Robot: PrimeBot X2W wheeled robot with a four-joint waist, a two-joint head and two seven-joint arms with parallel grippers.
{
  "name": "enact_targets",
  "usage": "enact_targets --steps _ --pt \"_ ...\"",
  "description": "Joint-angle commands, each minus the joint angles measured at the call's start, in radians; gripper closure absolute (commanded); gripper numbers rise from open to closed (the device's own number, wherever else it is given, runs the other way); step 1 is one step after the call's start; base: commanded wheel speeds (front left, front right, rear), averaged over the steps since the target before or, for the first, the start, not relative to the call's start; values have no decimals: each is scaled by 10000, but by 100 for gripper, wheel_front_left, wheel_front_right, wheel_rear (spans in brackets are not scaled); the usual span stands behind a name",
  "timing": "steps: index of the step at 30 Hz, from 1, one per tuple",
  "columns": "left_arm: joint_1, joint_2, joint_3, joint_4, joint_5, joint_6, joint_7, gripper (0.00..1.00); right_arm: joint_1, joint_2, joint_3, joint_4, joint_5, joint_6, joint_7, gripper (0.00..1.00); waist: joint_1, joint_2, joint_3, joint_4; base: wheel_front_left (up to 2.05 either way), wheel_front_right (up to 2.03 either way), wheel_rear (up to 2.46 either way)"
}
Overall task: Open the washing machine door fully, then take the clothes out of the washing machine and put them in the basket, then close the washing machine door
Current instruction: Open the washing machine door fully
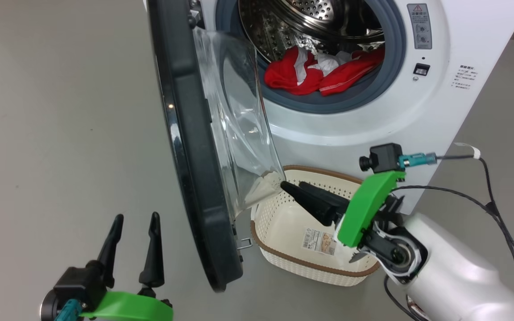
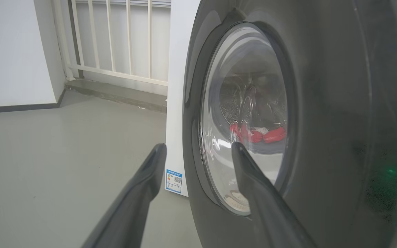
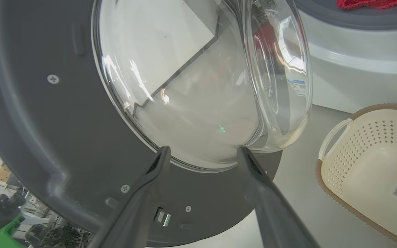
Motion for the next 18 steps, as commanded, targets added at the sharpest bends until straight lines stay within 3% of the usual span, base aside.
enact_targets --steps 1,7,18 --pt "-116 175 316 -269 -41 53 -70 0 85 -20 124 -251 -339 39 -351 0 0 0 -13 -27 0 0 0" --pt "-46 198 322 -386 -39 123 -89 0 57 -308 570 191 -2019 39 -2162 0 0 0 -38 -140 0 0 0" --pt "85 293 301 -421 -69 179 -104 0 -9 -166 873 1617 -4363 39 -4606 0 0 0 -266 -286 0 0 0"
